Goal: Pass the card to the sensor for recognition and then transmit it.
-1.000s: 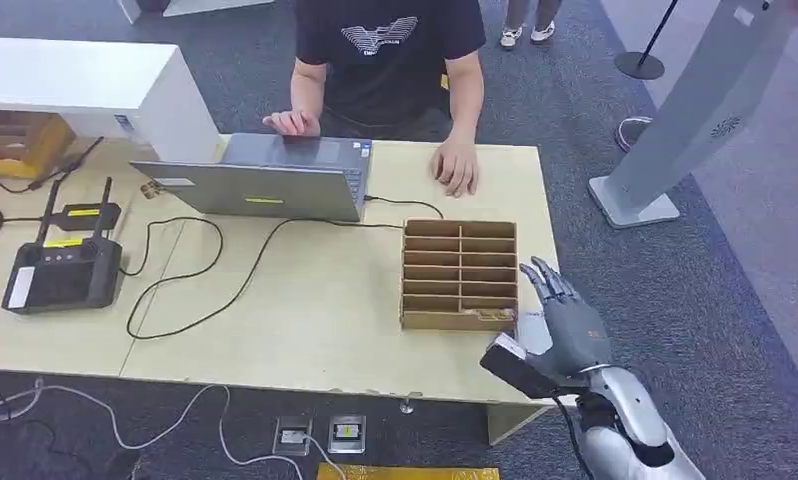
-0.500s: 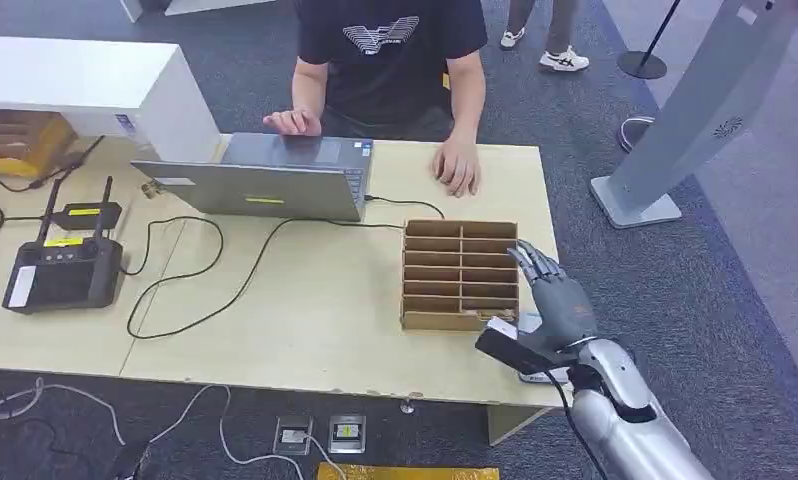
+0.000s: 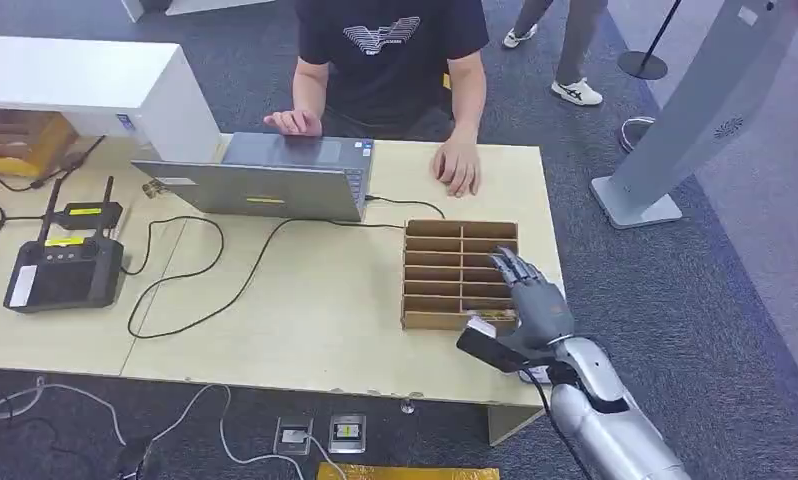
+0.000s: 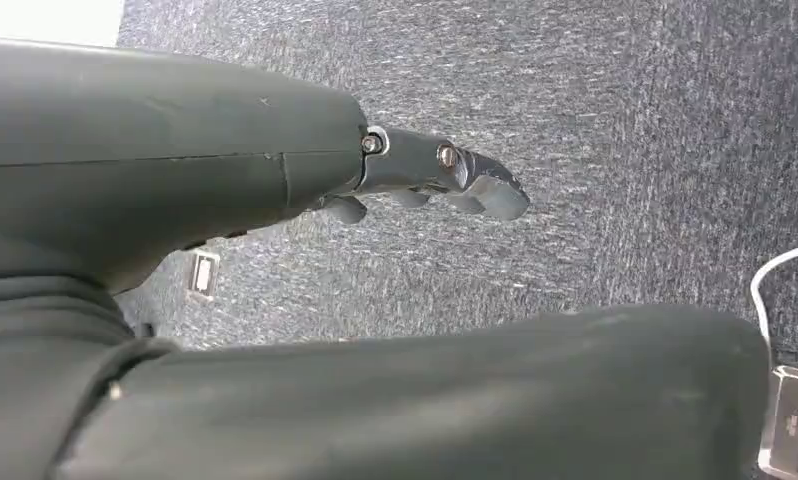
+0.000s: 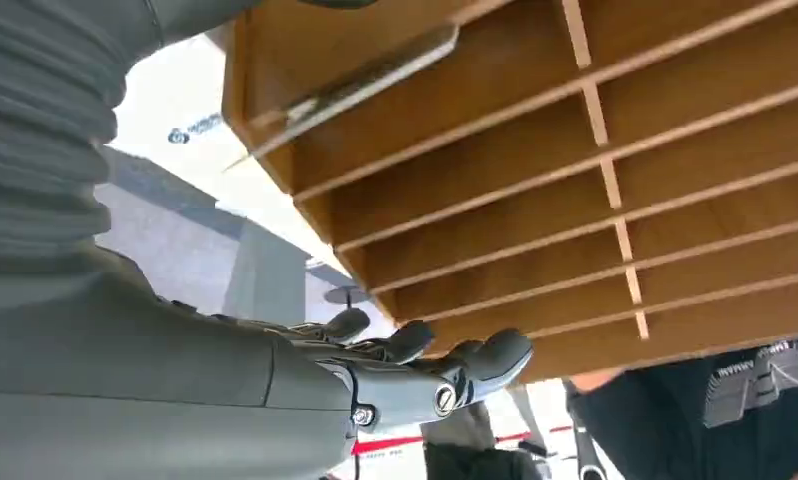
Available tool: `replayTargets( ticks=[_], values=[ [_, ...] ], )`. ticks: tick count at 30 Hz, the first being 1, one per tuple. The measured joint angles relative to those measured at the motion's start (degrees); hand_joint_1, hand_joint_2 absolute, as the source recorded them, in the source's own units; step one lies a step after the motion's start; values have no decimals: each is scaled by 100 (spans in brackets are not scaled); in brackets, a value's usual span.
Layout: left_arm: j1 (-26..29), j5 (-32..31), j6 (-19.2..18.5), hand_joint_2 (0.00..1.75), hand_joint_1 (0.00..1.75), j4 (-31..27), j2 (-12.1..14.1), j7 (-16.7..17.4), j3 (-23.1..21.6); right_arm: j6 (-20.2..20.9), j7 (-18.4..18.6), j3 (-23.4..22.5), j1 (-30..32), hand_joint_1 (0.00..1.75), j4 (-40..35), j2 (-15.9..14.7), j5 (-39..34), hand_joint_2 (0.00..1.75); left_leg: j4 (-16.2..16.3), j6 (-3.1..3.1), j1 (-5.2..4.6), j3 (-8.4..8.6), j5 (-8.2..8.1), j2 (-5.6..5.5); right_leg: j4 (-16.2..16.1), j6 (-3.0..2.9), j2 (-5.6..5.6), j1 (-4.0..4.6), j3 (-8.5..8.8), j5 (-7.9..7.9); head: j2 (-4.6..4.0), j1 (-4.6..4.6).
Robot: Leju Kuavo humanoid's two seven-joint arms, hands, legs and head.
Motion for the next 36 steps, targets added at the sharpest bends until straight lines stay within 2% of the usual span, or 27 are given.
replayTargets(
  ticks=[14, 36],
  values=[
    [-57, -53, -9, 0, 0, 0, 0, 46, 0, -171, 0, 66, -22, 0, 317, 4, -39, 175, 1, 0, 0, 2, 0, 0, 0, 0, 1, 0, 0, 0, 0, -2],
    [-67, -39, -87, 0, 0, 0, 31, 17, 0, -2, -319, 63, 52, 0, 157, -81, -361, 175, 1, 0, 0, 2, 0, 1, 0, 0, 4, 0, 0, 0, 0, -2]
  ],
)
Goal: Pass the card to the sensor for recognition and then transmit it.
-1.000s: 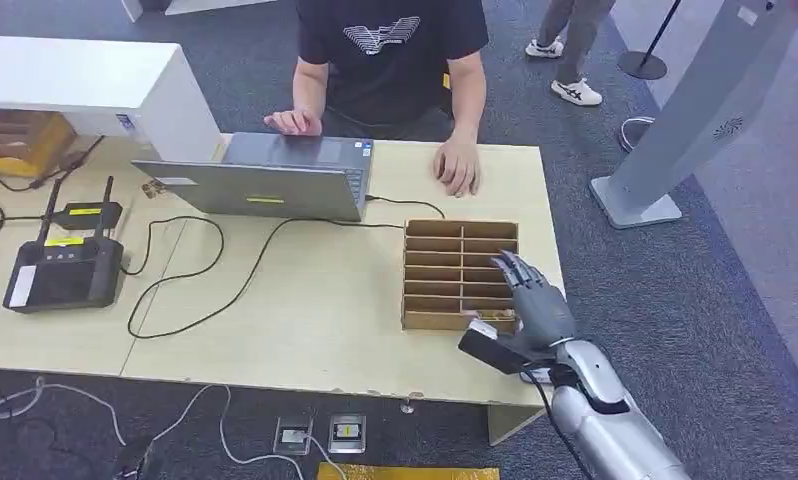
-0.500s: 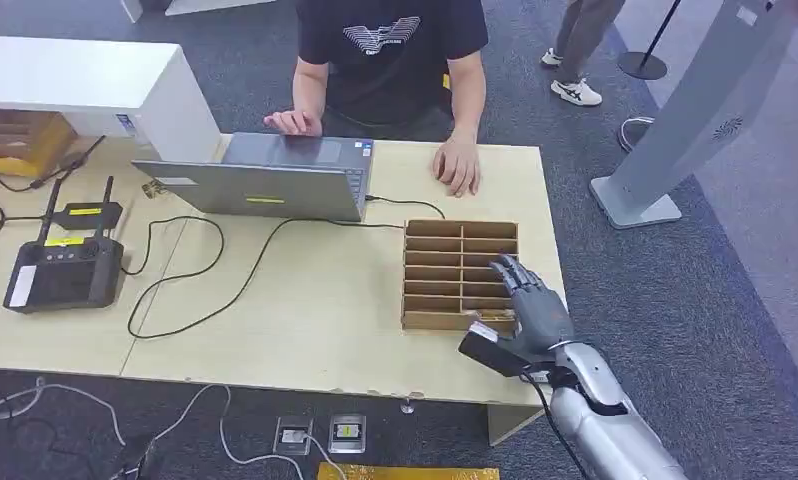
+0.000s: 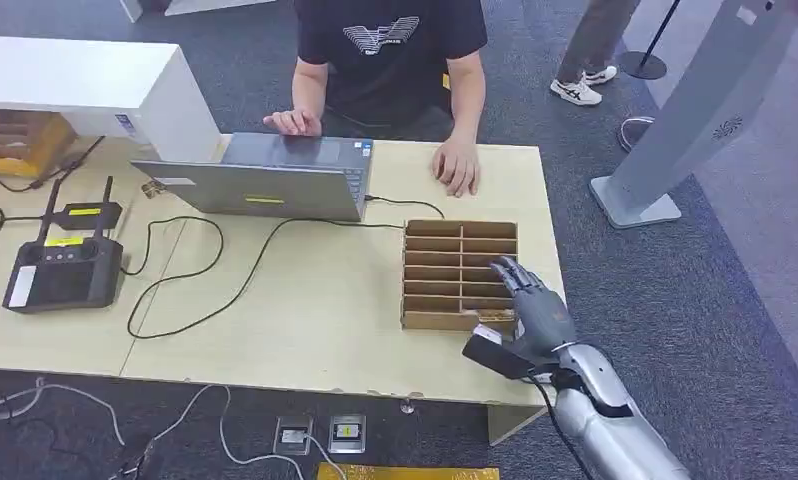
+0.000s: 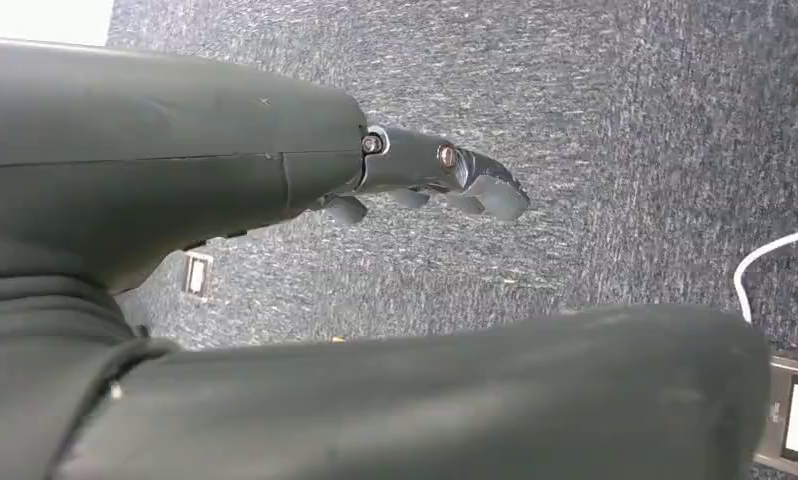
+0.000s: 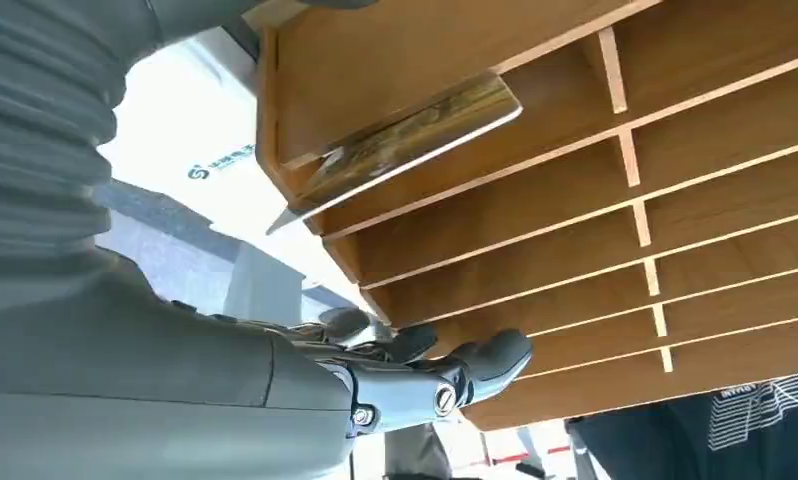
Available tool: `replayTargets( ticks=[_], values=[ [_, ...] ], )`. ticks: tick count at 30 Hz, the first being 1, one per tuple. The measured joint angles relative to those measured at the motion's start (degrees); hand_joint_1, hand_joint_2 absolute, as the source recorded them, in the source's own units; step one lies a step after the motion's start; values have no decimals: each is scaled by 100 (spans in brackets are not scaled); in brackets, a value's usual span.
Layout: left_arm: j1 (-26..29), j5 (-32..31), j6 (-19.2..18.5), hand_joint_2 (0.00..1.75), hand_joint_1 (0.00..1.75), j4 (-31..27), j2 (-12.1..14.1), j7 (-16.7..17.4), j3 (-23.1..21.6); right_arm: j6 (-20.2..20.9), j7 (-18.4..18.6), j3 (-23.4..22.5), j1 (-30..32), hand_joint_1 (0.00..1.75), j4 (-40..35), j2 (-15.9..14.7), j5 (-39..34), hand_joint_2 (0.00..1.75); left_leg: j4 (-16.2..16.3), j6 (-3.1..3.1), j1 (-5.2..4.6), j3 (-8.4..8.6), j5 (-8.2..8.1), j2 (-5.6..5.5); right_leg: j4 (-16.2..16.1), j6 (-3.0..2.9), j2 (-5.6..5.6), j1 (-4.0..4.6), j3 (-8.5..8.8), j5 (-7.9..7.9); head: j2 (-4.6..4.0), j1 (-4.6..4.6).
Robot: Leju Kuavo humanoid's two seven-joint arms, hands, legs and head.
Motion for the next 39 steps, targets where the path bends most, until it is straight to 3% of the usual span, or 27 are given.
replayTargets(
  ticks=[39],
  values=[
    [-52, -59, -90, 0, 0, 0, 28, -20, -2, -22, -367, 7, 83, 5, -166, -31, -105, 175, 0, 0, 0, 1, 0, 1, 1, 0, 2, 0, 0, 0, 0, 2]
  ],
)
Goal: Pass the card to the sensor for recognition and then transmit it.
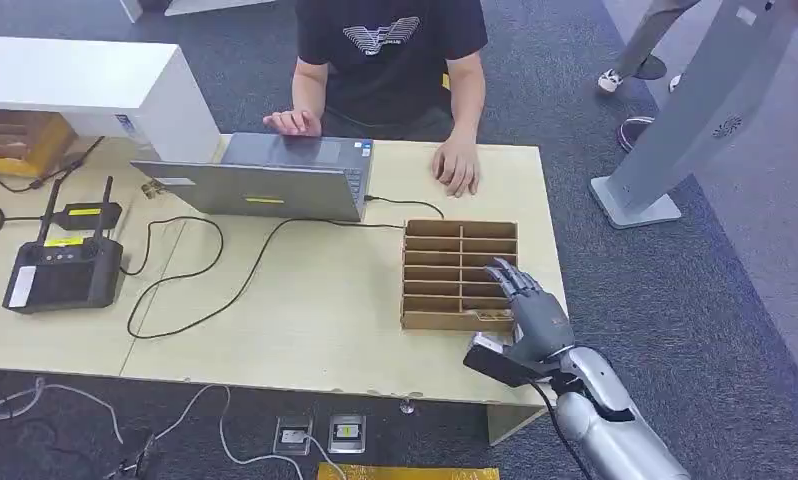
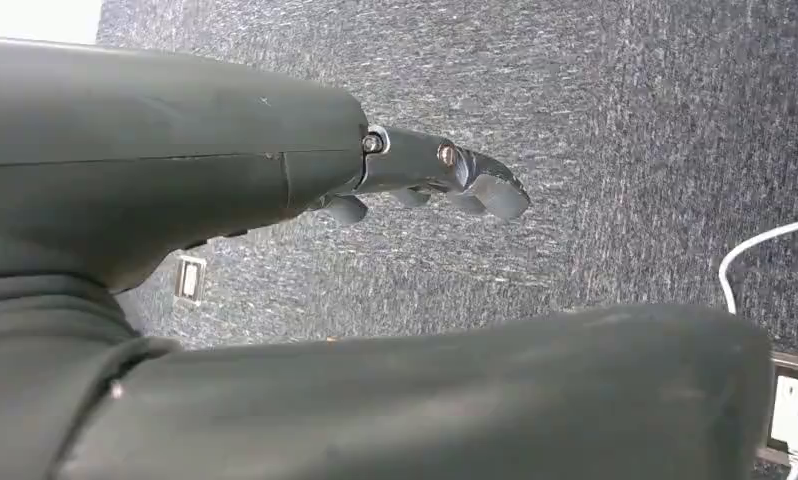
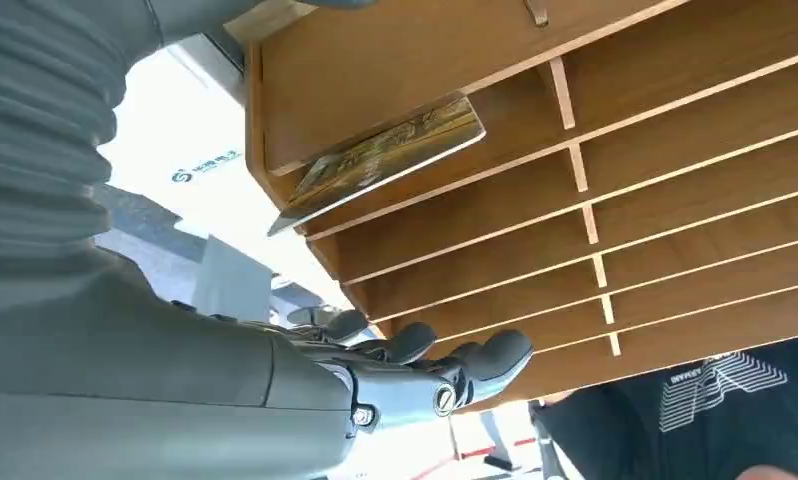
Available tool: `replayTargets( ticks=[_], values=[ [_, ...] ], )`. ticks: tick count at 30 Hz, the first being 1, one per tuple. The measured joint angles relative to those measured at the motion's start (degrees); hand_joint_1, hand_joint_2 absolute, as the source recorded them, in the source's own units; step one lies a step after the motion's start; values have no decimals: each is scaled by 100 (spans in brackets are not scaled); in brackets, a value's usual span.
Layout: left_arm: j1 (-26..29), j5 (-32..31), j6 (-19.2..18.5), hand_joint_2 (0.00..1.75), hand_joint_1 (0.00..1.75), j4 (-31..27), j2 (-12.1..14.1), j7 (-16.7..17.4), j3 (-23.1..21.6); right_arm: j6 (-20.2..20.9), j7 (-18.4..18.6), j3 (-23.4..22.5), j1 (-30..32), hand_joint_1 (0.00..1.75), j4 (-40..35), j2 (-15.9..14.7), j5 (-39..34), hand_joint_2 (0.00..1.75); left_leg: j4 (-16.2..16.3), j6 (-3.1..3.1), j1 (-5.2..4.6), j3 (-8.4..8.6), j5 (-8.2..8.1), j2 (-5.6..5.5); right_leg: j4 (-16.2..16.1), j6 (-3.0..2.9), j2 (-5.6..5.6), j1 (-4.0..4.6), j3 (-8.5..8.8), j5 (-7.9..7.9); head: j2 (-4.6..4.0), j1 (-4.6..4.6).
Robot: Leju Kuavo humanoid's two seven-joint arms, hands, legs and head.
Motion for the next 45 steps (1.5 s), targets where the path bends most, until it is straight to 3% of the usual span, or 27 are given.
replayTargets(
  ticks=[9, 10, 11, 12, 45],
  values=[
    [-13, 4, -2, 0, 0, 0, 0, 0, 0, 39, -17, 39, -2, 5, 0, 4, 2, 175, 0, 0, 0, 0, 0, 0, 0, 0, -1, 0, 1, 0, 0, 0],
    [-16, 4, -2, 0, 0, 0, 0, 0, 0, 50, -17, 46, -2, 56, 0, 4, 2, 175, 0, 0, 0, 0, 0, 0, 0, 0, 0, 0, 1, 0, 0, -2],
    [-17, 4, -2, 0, 0, 0, 0, 0, 0, 50, -17, 48, -2, 56, 0, 4, 2, 175, 0, 0, 0, 0, 0, 0, 0, 0, 0, 0, 1, 0, 0, -2],
    [-20, 4, -2, 0, 0, 0, 0, 0, 0, 50, -17, 54, -2, 175, 0, 7, 4, 175, 0, 0, 0, -1, 0, 0, 0, 0, -1, 0, 0, 0, 0, 0],
    [-37, 48, -42, 0, 0, 0, 4, 0, 0, 216, -63, 138, -88, 175, -2, 22, 149, 175, 0, 0, 0, -1, 0, -1, 1, 0, -2, 0, 2, 0, 0, -2]
  ],
)
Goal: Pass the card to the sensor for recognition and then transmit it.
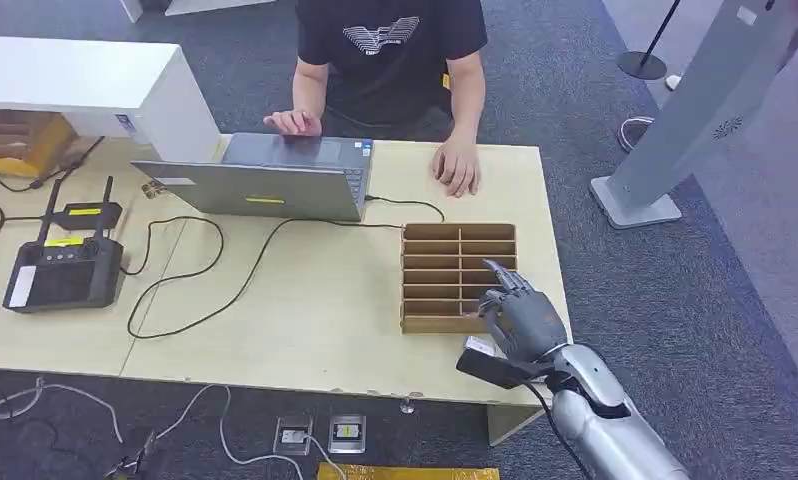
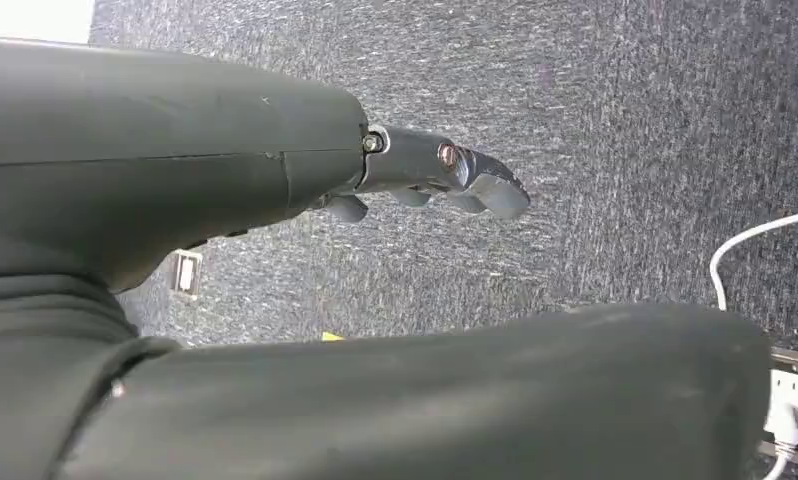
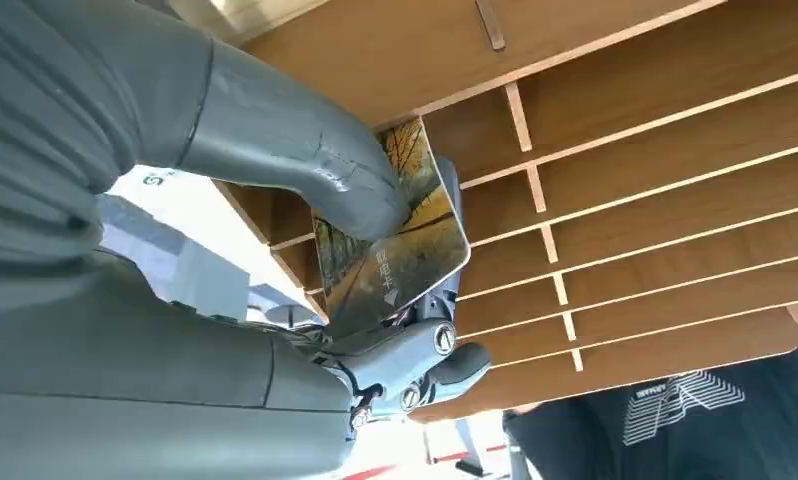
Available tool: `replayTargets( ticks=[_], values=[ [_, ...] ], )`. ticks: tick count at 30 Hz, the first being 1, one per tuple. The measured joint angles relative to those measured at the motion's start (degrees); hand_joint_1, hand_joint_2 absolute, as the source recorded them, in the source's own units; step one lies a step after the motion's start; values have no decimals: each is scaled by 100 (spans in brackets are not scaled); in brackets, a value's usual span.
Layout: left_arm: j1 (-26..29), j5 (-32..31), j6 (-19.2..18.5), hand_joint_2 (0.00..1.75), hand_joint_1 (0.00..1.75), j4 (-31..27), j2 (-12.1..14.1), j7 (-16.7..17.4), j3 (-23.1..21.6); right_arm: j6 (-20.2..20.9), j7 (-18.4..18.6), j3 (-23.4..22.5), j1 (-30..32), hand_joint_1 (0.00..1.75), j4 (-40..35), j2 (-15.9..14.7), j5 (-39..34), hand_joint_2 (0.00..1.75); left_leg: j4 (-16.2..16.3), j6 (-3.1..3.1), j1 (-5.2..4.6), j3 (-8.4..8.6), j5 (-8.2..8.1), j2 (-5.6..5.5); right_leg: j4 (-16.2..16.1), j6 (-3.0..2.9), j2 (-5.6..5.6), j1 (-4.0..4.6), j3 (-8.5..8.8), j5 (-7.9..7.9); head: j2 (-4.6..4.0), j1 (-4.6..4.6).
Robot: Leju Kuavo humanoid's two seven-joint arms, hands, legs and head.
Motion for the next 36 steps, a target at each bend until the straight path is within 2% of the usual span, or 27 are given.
replayTargets(
  ticks=[29, 36],
  values=[
    [6, 2, 11, 0, 0, 0, 0, 0, 0, 5, -70, 0, 2, 175, -11, 33, 44, 175, 0, 0, 0, 0, 0, 0, 1, 0, 1, 0, 0, 0, 0, 0],
    [6, 13, 15, 0, 0, 0, 0, -22, 0, -306, -46, -7, -83, 175, -18, 83, 96, 175, 0, -2, 0, 0, 1, 0, 6, 0, 1, 0, -1, 0, 0, 2]
  ],
)
